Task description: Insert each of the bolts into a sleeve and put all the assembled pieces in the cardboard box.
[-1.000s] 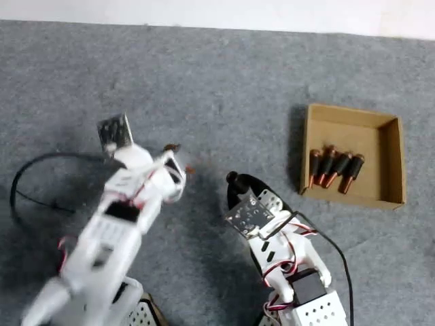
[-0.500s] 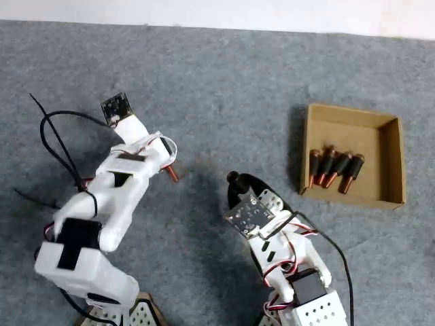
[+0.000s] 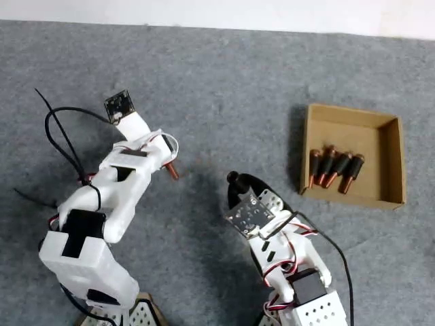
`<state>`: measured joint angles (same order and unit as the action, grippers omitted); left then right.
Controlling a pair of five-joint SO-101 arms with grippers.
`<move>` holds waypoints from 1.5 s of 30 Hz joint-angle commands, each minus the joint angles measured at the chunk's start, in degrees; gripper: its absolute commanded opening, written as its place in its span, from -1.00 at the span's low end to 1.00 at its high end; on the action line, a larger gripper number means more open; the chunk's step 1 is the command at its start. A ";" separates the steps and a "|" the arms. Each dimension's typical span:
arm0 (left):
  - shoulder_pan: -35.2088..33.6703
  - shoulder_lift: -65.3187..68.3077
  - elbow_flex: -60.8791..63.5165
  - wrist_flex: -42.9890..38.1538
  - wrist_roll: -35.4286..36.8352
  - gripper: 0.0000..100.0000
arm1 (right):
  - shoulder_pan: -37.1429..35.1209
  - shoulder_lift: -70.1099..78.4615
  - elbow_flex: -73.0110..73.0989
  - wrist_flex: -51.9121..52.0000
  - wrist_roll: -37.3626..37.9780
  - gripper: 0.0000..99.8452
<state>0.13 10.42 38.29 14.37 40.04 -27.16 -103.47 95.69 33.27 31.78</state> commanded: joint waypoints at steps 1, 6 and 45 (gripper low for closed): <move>-0.92 0.48 -2.77 -0.97 -0.18 -0.99 | 0.66 0.22 7.16 -0.40 0.26 -0.99; -0.92 0.48 -2.77 -0.97 -0.09 -0.99 | 0.66 0.22 7.16 -0.40 0.26 -0.99; 6.02 -59.03 38.37 -20.57 0.09 -0.99 | 0.22 0.22 7.08 -0.40 0.44 -0.99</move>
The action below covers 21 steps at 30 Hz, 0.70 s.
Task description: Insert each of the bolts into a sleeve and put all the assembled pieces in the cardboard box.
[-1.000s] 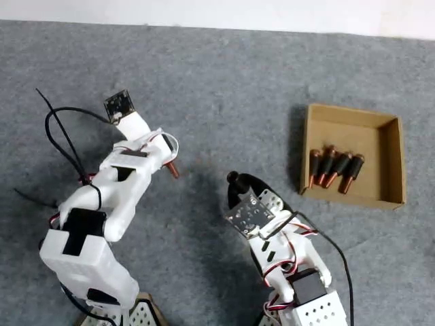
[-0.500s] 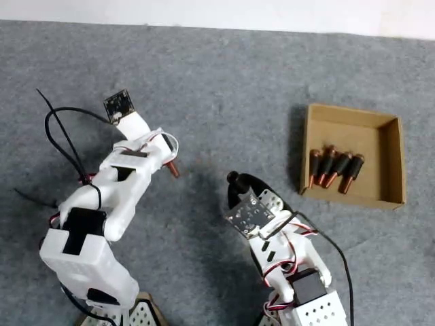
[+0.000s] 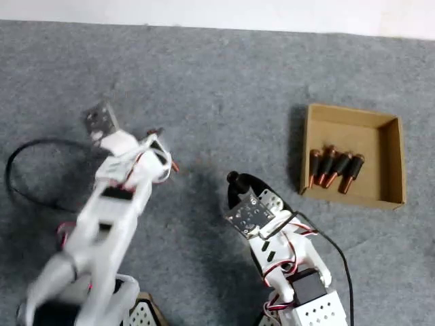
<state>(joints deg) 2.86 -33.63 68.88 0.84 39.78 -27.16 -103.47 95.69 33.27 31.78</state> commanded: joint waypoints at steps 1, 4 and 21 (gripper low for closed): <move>4.88 -19.03 11.12 -9.14 0.26 -0.99 | -0.22 0.22 7.08 -0.40 0.44 -0.99; 8.92 -30.55 18.86 -12.75 0.09 -0.99 | -1.10 0.22 7.16 -0.40 0.53 -0.99; 20.62 -61.76 28.79 -6.68 0.26 -0.99 | -2.51 0.31 7.16 -0.40 1.32 -0.99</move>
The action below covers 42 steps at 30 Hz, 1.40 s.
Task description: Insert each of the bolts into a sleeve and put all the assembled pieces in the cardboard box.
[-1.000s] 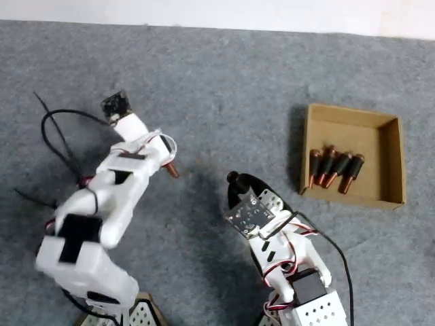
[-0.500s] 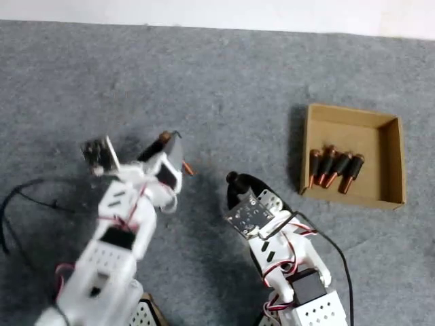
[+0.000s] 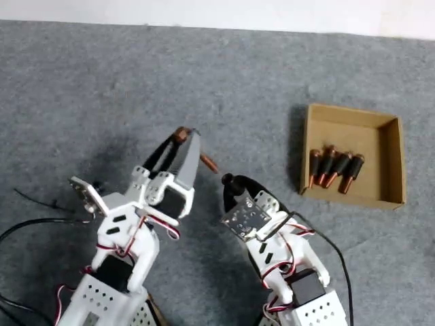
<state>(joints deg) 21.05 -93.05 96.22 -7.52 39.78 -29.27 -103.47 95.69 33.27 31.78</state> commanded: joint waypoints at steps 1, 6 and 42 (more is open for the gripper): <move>2.95 -2.51 1.45 2.20 0.26 -0.99 | -0.40 0.31 7.16 -0.40 1.85 -0.99; 4.88 -2.59 1.45 5.10 0.26 -0.99 | -0.40 0.31 7.16 -0.40 2.02 -0.99; 1.71 -2.07 1.45 8.53 0.00 -0.99 | -3.47 -0.40 6.81 -3.91 1.67 -0.99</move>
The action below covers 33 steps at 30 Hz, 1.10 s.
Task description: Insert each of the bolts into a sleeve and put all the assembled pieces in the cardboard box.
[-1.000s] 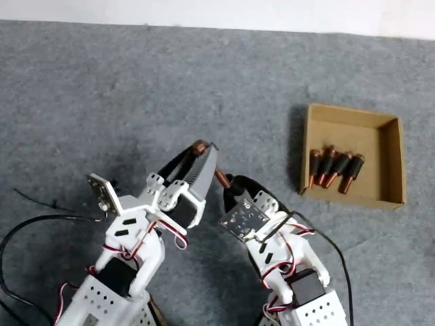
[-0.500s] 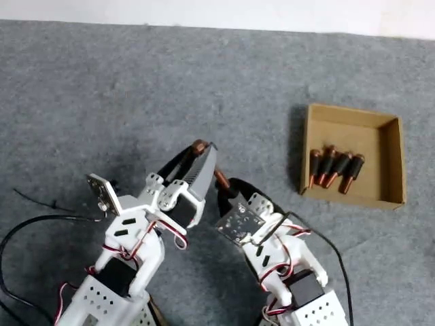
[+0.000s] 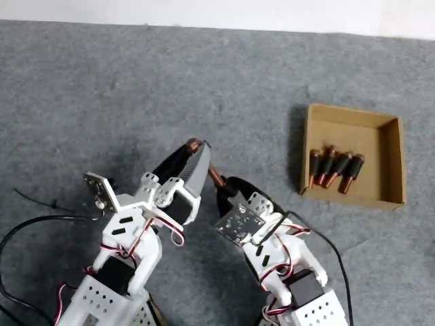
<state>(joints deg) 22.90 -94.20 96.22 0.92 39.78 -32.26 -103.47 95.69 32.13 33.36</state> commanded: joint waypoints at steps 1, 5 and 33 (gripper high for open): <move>-0.13 -0.92 1.45 0.09 0.00 -0.99 | -0.48 -0.40 6.81 -2.86 0.09 -0.99; -0.22 -0.92 1.45 0.09 0.00 -0.99 | -0.66 -0.40 6.90 -2.86 0.09 -0.99; -1.89 -1.01 1.45 -0.26 -0.09 -0.99 | -5.85 -0.40 6.99 -1.71 -2.81 -0.99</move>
<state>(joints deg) 22.55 -94.29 96.22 0.92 39.69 -36.13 -103.47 95.69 31.34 30.99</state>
